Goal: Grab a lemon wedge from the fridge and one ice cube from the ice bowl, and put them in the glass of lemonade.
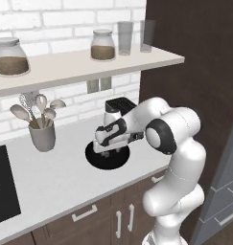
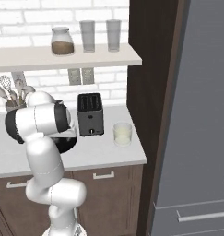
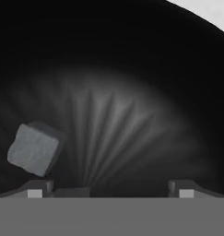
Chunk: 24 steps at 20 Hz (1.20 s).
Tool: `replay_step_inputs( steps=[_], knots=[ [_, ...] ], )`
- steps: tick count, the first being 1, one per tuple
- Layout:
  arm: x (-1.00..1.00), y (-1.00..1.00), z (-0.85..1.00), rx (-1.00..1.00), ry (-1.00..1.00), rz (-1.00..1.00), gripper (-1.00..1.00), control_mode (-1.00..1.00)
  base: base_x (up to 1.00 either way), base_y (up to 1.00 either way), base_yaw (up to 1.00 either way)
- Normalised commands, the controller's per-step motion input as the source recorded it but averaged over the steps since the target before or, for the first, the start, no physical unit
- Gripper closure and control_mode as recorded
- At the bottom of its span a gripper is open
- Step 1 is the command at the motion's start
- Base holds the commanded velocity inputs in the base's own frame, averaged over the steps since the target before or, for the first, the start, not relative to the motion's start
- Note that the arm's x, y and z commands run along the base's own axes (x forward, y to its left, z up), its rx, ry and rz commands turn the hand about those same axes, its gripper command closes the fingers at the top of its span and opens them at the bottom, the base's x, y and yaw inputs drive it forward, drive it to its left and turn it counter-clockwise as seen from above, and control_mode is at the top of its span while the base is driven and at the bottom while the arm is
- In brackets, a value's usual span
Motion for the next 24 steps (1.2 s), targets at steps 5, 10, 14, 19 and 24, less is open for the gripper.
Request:
replay_step_inputs(
  steps=[5,10,14,19,24],
  knots=[
    [0.0,-0.04,-0.02,0.0,0.0,-0.01,-1.0,-1.0,0.0,0.0,0.0],
    [0.0,0.0,0.0,0.0,0.0,0.0,-1.0,-1.0,0.0,0.0,0.0],
    [0.0,0.0,0.0,0.0,0.0,0.0,-1.0,-1.0,0.0,0.0,0.0],
    [0.0,0.0,0.0,0.0,0.0,0.0,-1.0,-1.0,0.0,0.0,0.0],
    [0.0,0.0,0.0,0.0,0.01,0.0,1.0,-1.0,0.0,0.0,0.0]
  ],
)
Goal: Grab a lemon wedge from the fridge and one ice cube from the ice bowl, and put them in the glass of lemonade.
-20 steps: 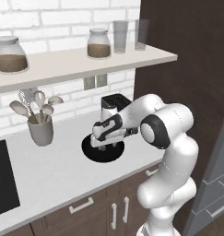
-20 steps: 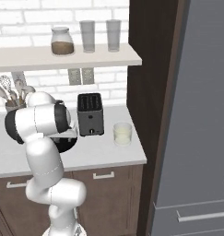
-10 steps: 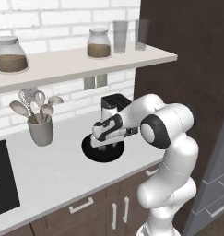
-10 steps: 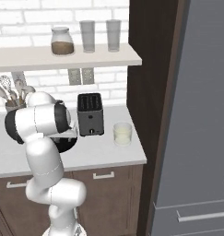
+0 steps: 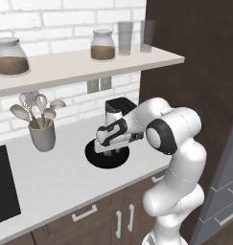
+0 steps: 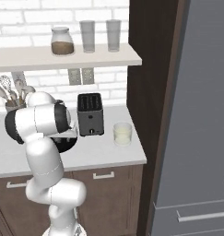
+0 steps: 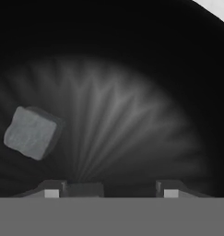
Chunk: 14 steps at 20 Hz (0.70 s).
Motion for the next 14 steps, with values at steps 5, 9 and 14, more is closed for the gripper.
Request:
replay_step_inputs(
  steps=[5,9,14],
  knots=[
    [0.0,0.0,0.0,0.0,0.02,0.0,1.0,-1.0,0.0,0.0,0.0],
    [-0.01,0.0,0.0,0.0,0.0,0.0,1.0,-1.0,0.0,0.0,0.0],
    [-0.24,-0.03,0.36,0.0,0.0,0.0,1.0,-1.0,0.0,0.0,0.0]
  ],
)
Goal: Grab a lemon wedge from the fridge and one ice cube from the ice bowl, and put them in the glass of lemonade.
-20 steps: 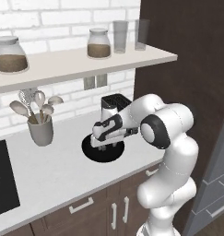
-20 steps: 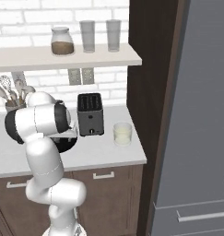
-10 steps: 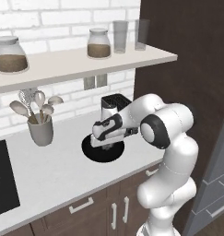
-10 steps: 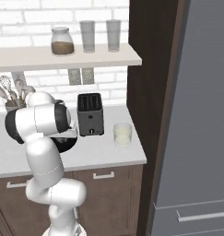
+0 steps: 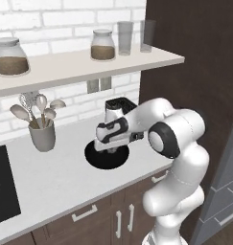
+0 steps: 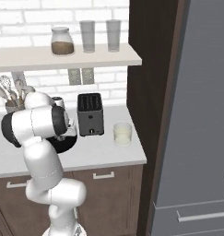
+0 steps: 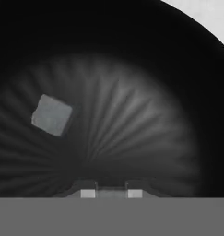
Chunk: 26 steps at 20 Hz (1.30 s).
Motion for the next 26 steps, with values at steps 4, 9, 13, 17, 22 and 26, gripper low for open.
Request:
replay_step_inputs(
  steps=[4,9,13,17,22,26],
  knots=[
    [-0.43,-0.22,1.0,0.02,-0.04,-0.03,1.0,-1.0,0.0,0.0,0.0],
    [-0.26,-0.37,0.79,0.0,-0.08,-0.12,1.0,-1.0,0.0,0.0,0.0],
    [-0.04,-0.69,0.46,0.0,-0.14,-0.17,1.0,-1.0,0.0,0.0,0.0],
    [-0.09,-0.75,0.32,-0.01,-0.27,-0.18,1.0,-1.0,0.0,0.0,0.0],
    [0.0,-0.76,0.51,-0.02,-0.11,-0.26,1.0,-1.0,0.0,0.0,0.0],
    [0.0,-0.8,0.52,0.0,0.0,-0.33,1.0,-1.0,0.0,0.0,0.0]
  ],
)
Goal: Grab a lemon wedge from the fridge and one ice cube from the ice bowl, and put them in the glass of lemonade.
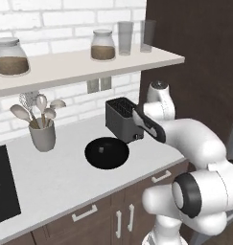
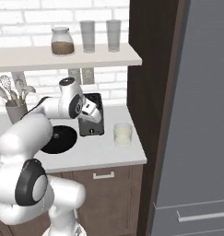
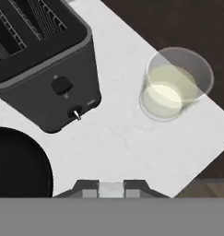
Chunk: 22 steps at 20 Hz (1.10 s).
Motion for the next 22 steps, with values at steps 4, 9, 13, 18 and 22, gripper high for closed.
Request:
replay_step_inputs(
  steps=[4,9,13,18,22],
  knots=[
    [0.23,-0.94,0.08,0.0,0.06,-0.27,1.0,-1.0,0.0,0.0,0.0],
    [0.19,-0.89,-0.1,0.02,0.0,-0.19,1.0,-1.0,0.0,0.0,0.0],
    [0.09,-0.33,0.0,0.0,0.0,-0.08,1.0,-1.0,0.0,0.0,0.0],
    [0.05,-0.09,-0.02,0.0,0.02,0.0,1.0,-1.0,0.0,0.0,0.0],
    [0.07,-0.18,0.0,0.0,0.11,0.03,1.0,-1.0,0.0,0.0,0.0]
  ],
)
